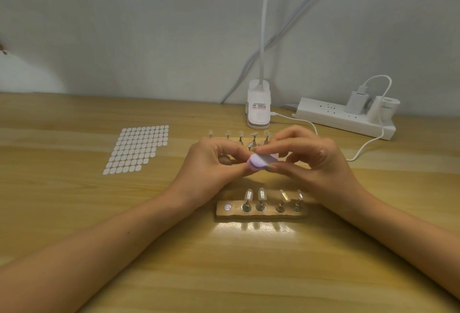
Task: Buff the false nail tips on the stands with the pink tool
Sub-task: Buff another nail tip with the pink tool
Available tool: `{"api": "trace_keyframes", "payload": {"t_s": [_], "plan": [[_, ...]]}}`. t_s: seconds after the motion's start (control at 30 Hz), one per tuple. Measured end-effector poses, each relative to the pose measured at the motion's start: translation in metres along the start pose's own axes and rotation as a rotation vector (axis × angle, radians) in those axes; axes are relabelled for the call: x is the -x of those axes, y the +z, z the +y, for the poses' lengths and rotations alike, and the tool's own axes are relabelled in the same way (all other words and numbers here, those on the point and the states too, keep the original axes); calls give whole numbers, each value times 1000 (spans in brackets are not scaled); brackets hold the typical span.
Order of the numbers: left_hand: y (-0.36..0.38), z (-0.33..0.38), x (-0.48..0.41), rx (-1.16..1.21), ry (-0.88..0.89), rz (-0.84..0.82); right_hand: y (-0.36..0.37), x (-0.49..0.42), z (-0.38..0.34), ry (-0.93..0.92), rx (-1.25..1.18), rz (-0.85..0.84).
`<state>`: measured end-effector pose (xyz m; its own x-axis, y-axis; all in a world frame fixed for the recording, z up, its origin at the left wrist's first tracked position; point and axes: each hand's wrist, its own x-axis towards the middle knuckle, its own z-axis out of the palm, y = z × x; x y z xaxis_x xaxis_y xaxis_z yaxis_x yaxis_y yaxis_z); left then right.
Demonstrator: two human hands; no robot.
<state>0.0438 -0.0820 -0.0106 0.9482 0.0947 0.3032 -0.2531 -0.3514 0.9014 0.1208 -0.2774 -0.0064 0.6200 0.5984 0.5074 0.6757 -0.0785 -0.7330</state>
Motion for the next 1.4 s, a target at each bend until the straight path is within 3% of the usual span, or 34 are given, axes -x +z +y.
{"api": "trace_keyframes", "payload": {"t_s": [0.13, 0.23, 0.37, 0.7, 0.83, 0.97, 1.07, 1.2, 1.3, 1.4], "plan": [[-1, -1, -1, -8, -5, -16, -2, -2, 1, 74, -10, 44], [0, -1, -1, -19, -9, -20, 2, 0, -1, -19, 19, -22], [1, -2, -2, -41, -1, -38, -2, -1, 0, 58, 26, 56], [2, 3, 1, -41, 0, -30, 1, 1, -2, -6, 22, 20], [2, 3, 0, -46, -12, -22, -2, 0, -1, 80, 30, 65], [2, 5, 1, -36, -1, -21, 2, 1, -3, 4, 20, 6], [2, 3, -1, -42, -16, -23, -1, 0, -1, 88, 24, 67], [2, 4, 0, -11, 0, -23, 2, 1, -4, -11, 43, 0], [2, 1, -1, -16, -19, -25, -1, 0, -2, 83, 32, 58], [2, 1, -1, -21, -17, -31, -1, 1, -3, 50, 24, 42]]}}
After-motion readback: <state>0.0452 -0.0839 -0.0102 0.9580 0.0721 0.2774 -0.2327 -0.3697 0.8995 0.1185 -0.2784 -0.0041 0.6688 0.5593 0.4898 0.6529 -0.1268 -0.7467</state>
